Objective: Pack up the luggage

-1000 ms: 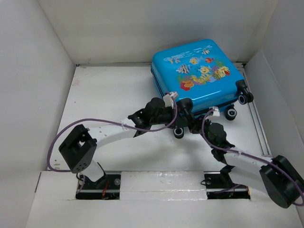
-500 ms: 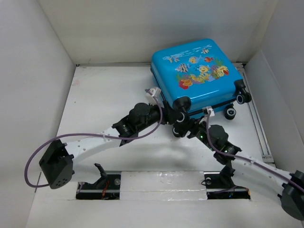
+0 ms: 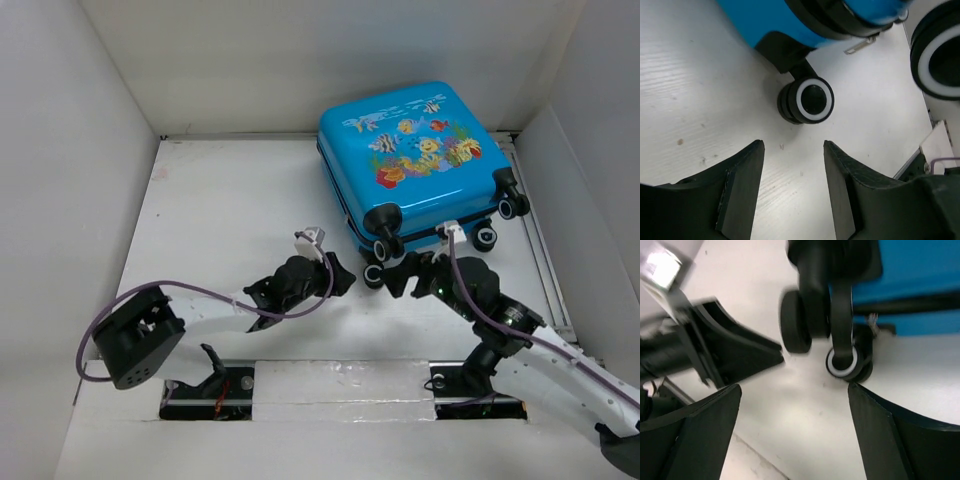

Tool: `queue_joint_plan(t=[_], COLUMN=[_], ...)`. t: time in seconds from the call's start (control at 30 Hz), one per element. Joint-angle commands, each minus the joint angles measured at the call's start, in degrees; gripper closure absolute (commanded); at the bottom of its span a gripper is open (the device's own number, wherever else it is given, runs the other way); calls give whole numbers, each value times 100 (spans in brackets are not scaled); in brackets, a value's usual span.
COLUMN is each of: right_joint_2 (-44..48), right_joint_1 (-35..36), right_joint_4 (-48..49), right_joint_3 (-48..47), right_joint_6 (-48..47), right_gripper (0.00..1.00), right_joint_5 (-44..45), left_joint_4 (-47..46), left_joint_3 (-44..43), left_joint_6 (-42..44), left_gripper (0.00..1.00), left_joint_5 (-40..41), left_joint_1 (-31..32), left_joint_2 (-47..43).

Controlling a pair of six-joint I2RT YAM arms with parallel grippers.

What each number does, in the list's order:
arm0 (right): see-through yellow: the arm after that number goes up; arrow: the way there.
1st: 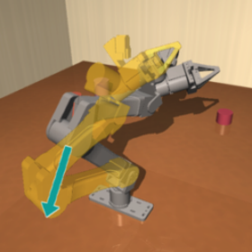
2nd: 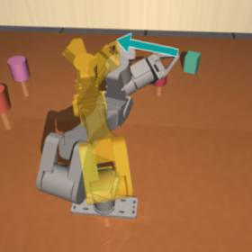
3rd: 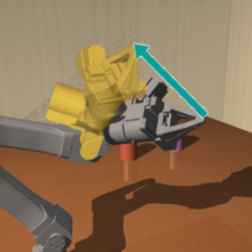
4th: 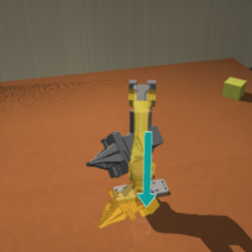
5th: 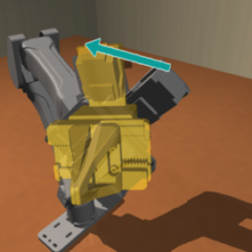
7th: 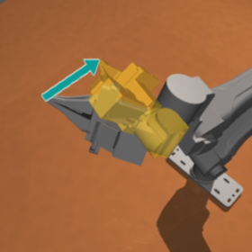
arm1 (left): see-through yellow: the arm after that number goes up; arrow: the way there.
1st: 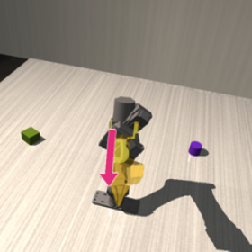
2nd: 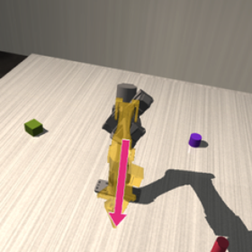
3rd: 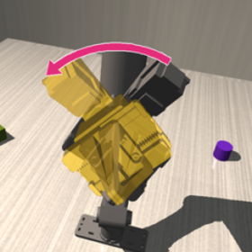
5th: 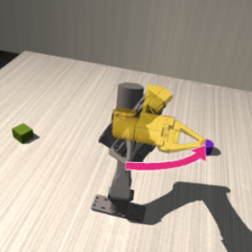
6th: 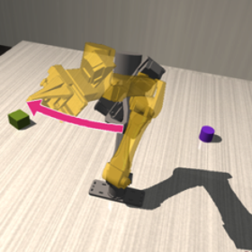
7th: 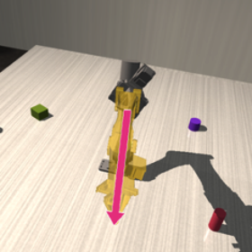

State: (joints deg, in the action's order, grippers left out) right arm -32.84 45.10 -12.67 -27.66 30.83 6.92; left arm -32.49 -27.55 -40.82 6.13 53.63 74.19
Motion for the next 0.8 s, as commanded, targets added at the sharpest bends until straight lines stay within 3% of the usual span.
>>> queue_joint_plan(t=[0.0,0.1,0.3,0.47,0.53,0.57,0.67,0.7,0.77], right_joint_2=[-204,-748,-2208,-2753,-2824,-2824,-2824,-2824,-2824], right_joint_1=[60,60,60,60,60,60,60,60,60], right_joint_4=[-438,-570,-570,-518,-518,-413,-123,-26,203], right_joint_3=[-845,-1257,-1953,-2243,-2244,-2244,-2244,-2244,-2244], right_joint_6=[-393,-683,-1166,-1272,-1272,-1272,-1211,-1211,-1211], right_gripper=[6,0,0,14,28,49,78,92,100], right_joint_5=[634,1127,1233,1645,1646,1646,1411,1270,701], left_joint_4=[-994,-1320,-1515,-1743,-1813,-1874,-1928,-1980,-1980], left_joint_3=[-31,-31,-93,-198,-198,-198,-198,-198,-198], left_joint_6=[-75,-75,-75,-75,-75,-75,-137,-189,-242], left_gripper=[54,56,57,58,58,58,58,58,57], left_joint_5=[-218,-341,-454,-578,-631,-631,-683,-683,-614], left_joint_1=[183,262,262,262,262,262,262,262,262], left_joint_2=[279,447,710,878,930,930,983,983,983])
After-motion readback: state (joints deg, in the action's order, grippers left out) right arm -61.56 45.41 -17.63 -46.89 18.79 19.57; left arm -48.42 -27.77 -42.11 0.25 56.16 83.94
